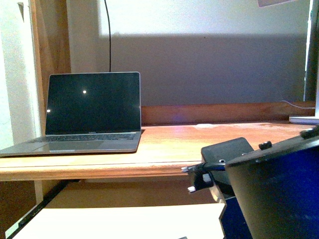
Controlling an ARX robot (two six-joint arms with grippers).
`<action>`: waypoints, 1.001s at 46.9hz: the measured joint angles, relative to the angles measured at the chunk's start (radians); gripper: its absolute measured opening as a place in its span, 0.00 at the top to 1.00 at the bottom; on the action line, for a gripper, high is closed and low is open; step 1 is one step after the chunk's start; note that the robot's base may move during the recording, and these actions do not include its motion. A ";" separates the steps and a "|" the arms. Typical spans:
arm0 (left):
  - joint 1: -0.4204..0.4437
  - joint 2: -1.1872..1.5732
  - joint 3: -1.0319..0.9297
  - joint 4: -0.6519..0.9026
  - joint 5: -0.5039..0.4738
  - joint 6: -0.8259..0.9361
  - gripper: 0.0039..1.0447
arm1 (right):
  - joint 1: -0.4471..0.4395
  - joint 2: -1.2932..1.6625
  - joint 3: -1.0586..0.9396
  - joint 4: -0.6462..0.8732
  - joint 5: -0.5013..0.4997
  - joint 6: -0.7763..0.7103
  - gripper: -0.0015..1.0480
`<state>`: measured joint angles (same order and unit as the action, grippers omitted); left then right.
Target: Place mouse
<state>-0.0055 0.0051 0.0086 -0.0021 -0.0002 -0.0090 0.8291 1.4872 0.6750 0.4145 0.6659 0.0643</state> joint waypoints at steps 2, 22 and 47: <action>0.000 0.000 0.000 0.000 0.000 0.000 0.07 | -0.018 0.003 0.008 -0.005 -0.001 0.003 0.07; 0.000 0.000 0.000 0.000 0.000 0.000 0.07 | -0.122 0.069 0.060 -0.079 -0.018 0.046 0.07; 0.000 0.000 0.000 0.000 0.000 0.000 0.07 | -0.197 0.066 0.142 -0.223 -0.116 0.130 0.43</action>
<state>-0.0055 0.0048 0.0086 -0.0021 -0.0006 -0.0090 0.6319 1.5532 0.8173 0.1913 0.5499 0.1944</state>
